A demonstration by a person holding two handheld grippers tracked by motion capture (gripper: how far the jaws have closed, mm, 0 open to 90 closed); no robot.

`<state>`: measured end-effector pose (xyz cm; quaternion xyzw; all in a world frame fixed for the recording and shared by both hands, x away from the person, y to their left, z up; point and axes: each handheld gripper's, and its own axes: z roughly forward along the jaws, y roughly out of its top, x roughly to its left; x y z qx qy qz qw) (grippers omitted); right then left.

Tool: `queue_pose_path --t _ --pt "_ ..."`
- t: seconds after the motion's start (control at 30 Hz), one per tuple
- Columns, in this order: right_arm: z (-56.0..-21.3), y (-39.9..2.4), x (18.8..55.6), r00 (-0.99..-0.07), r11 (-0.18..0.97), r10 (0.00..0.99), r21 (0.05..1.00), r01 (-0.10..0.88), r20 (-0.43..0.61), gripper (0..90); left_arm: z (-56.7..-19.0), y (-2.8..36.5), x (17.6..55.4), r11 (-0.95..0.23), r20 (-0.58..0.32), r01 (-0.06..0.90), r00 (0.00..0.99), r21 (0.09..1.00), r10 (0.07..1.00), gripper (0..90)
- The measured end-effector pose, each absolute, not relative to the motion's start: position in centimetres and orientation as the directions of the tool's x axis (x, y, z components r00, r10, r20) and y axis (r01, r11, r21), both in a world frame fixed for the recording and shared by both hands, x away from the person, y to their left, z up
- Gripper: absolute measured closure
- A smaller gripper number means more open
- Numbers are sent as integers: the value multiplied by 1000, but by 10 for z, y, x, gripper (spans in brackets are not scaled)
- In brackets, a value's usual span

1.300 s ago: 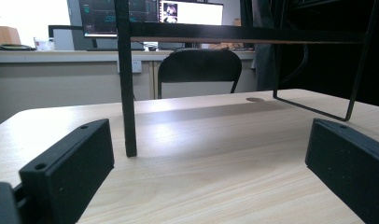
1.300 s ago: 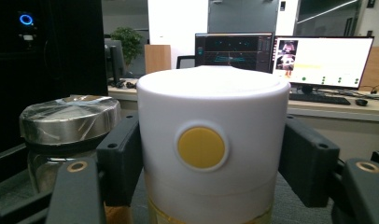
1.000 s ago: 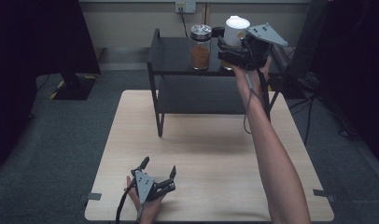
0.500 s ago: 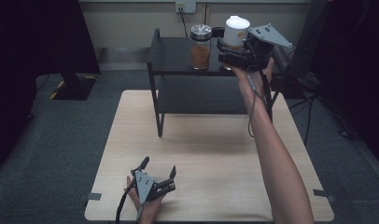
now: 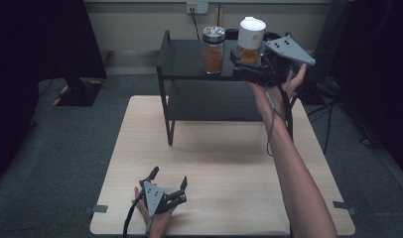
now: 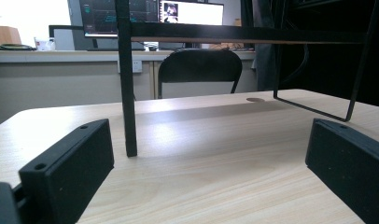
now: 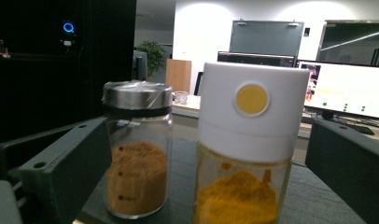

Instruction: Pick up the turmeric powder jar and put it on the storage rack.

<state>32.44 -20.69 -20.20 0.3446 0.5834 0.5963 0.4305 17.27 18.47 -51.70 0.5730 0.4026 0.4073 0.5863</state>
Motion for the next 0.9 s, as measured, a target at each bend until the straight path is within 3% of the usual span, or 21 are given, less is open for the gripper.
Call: queue_pose_path --t 0.63,0.9 --pt "-248 -228 281 -435 14 897 989 -148 -78 0 -517 184 173 12 -6 -16 342 1000 940 5" --pt "-278 -240 256 -410 -15 911 988 -153 -50 0 -517 184 173 12 -6 -16 342 1000 940 5"
